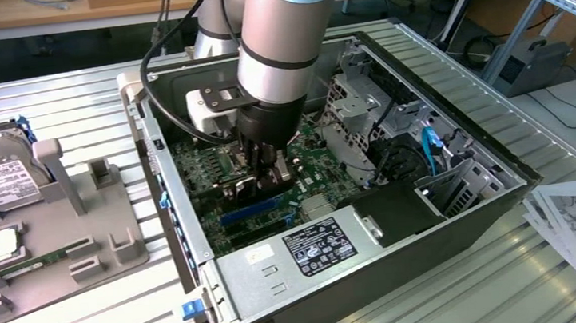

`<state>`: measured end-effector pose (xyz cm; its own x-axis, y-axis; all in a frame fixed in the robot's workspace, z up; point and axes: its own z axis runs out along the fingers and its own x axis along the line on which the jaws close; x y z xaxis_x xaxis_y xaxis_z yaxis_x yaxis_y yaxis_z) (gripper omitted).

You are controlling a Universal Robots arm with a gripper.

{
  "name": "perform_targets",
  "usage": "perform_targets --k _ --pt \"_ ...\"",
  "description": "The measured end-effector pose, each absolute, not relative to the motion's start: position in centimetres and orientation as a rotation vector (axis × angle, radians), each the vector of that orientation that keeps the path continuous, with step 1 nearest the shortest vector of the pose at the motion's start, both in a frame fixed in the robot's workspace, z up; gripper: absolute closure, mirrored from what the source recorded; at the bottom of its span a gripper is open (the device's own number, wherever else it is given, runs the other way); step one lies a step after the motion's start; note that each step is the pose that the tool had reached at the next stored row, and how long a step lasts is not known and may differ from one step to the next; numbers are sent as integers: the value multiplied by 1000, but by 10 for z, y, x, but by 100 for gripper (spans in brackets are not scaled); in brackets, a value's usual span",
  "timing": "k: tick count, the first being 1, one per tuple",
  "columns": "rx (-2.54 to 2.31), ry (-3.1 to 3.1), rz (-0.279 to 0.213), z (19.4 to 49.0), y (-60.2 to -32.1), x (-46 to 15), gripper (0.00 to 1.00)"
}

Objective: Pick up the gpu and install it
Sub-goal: 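Insert the gpu into the slot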

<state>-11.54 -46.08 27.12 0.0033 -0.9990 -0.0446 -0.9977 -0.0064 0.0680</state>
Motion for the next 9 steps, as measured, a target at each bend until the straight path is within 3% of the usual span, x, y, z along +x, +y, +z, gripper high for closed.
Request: perform_targets --k 9 --pt "2208 -2207 -124 271 -461 -115 73"
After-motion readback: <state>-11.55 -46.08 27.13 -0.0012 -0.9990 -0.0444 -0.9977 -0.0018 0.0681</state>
